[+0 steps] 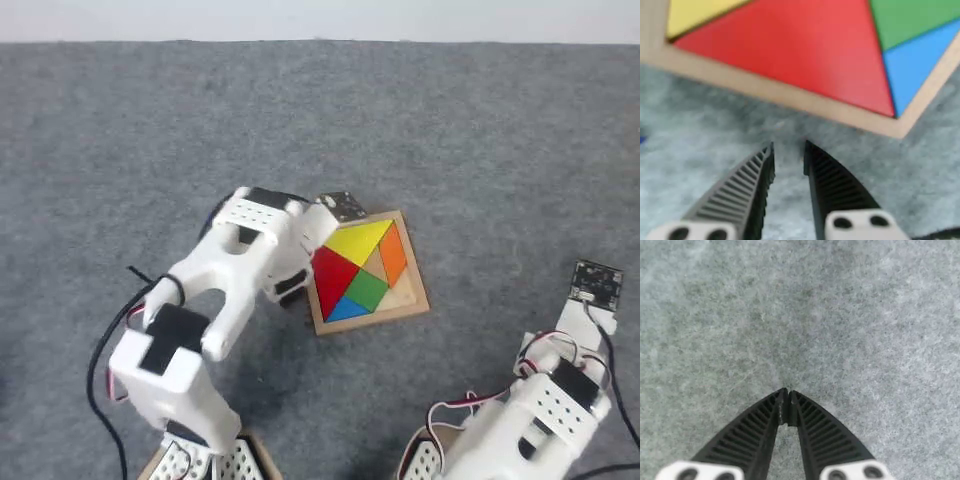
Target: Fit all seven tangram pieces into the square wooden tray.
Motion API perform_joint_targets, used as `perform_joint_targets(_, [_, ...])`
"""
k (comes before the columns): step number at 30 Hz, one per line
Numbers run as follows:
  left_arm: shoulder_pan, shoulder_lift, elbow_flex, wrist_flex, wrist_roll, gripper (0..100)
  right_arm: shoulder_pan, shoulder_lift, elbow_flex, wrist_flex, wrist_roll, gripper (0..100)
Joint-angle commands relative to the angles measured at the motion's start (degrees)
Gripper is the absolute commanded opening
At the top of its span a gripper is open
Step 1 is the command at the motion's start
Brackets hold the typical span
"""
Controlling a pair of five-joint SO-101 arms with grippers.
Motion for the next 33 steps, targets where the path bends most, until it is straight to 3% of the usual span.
perform_joint_targets(1, [-5.54,-6.59,-3.12,-0.79,1.14,10,-0.57,-0.66,-2.73,0.31,0.79,0.9])
perform_joint_targets(5, [-9.58,-12.04,-2.95,-1.58,12.04,10,-2.68,1.01,-8.79,2.07,0.7,2.7])
perform_joint_targets(9, [-13.01,-15.91,-0.04,-5.71,29.89,10,-11.56,12.26,-21.63,7.78,0.44,7.7])
perform_joint_targets(12, [-13.8,-17.23,4.97,-11.6,37.45,10,-17.54,23.96,-32.18,9.71,0.35,8.7])
perform_joint_targets(17, [-14.59,-17.23,12.35,-19.78,39.91,10,-30.2,40.48,-40.62,9.45,-6.68,8.7])
perform_joint_targets(24, [-22.86,-17.23,11.65,-22.15,39.82,10,-47.96,49.98,-41.41,6.64,-15.21,8.7])
perform_joint_targets(27, [-24.53,-17.23,10.86,-21.71,39.74,10,-51.56,52.44,-41.41,6.29,-18.02,8.7])
perform_joint_targets(33, [-25.41,-17.67,10.77,-21.71,39.74,10,-51.82,55.43,-41.49,4.62,-19.08,8.7])
